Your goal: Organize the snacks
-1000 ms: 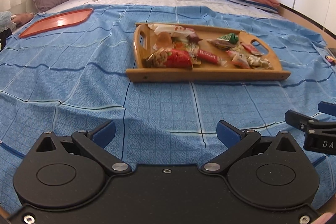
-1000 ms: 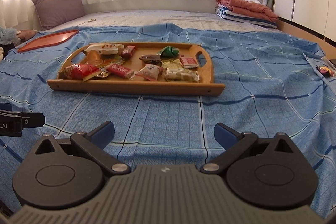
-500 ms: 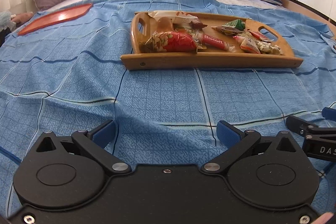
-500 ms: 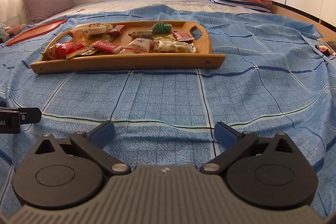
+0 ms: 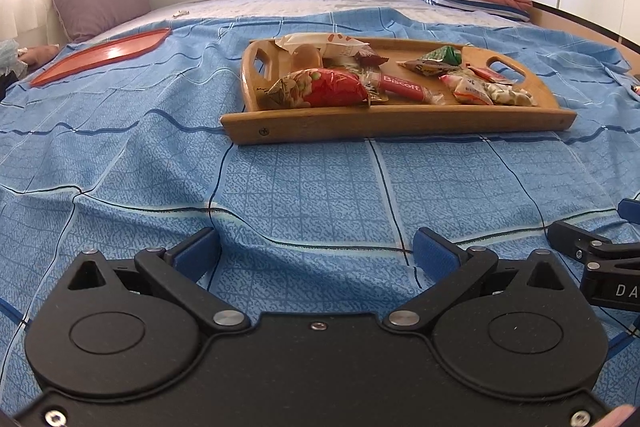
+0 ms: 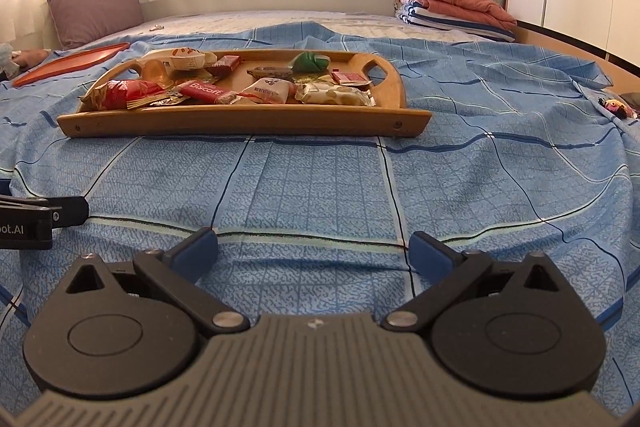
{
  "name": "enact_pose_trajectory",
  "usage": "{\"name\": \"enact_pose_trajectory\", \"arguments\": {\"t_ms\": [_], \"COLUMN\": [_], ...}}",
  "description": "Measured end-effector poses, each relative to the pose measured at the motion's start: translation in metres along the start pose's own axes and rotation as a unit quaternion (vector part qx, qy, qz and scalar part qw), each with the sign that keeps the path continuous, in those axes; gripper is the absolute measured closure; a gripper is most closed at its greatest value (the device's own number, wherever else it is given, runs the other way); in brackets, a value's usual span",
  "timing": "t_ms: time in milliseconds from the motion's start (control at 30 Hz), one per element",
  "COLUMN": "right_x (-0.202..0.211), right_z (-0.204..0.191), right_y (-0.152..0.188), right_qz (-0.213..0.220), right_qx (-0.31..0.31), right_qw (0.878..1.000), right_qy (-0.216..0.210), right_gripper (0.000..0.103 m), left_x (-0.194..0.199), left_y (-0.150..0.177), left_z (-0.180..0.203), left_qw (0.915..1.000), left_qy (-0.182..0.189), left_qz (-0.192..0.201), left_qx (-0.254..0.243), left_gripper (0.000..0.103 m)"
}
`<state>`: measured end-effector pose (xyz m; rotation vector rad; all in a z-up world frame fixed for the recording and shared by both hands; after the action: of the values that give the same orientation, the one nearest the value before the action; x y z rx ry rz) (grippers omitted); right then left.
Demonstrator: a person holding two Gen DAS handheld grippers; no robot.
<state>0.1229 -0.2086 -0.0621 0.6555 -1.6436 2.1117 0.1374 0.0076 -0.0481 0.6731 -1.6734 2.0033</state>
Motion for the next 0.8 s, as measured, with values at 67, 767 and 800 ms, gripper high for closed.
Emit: {"name": "enact_pose_trajectory", "arguments": {"t_ms": [67, 767, 800], "right_x": [0.0006, 0.0011, 0.0011], "right_z": [-0.0004, 0.0003, 0.0003], "right_y": [0.0003, 0.001, 0.0011], "right_qz": [0.002, 0.006, 0.005], "right_qx": [0.001, -0.001, -0.002], "right_qw": [1.0, 1.0, 1.0], "right_qy": [0.001, 0.0, 0.0], "right_gripper": [0.0, 0.0, 0.0], "left_x": [0.0, 0.0004, 0.0003], "left_y": [0.0004, 0.0009, 0.0009], "left_z": [0.0006, -0.0015, -0.0016], "left_qw": [1.0, 1.0, 1.0], "left_qy": [-0.002, 0.003, 0.003], "left_qz": [0.001, 0.003, 0.003], "left_qx": [-0.002, -0.007, -0.007], "left_gripper": [0.0, 0.0, 0.0]}}
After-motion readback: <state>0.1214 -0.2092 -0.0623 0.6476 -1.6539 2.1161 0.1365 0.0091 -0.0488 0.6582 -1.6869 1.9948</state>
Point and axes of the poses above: each gripper's, at about its wrist camera, not at the fingertips, and x roughly against the way its jaws point, z to its right, y to its underside, the point moved 6 cm from there along -x, roughly the way its jaws point, and after that the axes turned 13 degrees about x, right-handed, at the moved point
